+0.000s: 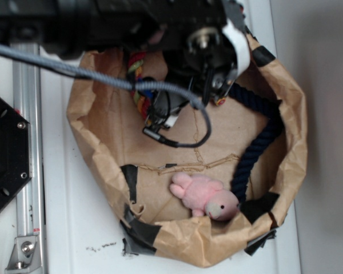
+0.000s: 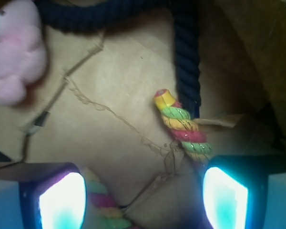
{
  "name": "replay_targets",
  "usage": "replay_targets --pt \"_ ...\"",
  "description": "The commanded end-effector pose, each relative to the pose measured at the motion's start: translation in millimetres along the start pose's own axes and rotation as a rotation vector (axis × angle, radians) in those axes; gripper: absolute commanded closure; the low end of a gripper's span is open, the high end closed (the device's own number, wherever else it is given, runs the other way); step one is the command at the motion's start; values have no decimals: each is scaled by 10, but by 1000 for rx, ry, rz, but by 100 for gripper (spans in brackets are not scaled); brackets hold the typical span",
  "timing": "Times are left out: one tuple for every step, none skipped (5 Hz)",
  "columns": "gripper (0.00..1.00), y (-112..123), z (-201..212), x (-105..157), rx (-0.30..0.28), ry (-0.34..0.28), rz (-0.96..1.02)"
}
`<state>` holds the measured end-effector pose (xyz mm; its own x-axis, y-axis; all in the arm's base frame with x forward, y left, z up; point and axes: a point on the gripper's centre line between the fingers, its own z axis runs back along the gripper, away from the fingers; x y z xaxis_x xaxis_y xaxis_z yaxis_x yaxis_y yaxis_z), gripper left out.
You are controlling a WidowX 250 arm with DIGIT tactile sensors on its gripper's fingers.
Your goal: Grab the multicolored rope.
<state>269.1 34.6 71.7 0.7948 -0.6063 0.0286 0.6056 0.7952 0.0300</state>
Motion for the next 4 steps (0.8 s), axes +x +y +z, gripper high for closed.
replay_targets --pt "0 -27 -1 103 59 -13 -29" --pt "0 234 29 91 101 -32 3" --pt "0 517 0 74 121 -50 54" --pt "0 532 -60 83 125 -33 55"
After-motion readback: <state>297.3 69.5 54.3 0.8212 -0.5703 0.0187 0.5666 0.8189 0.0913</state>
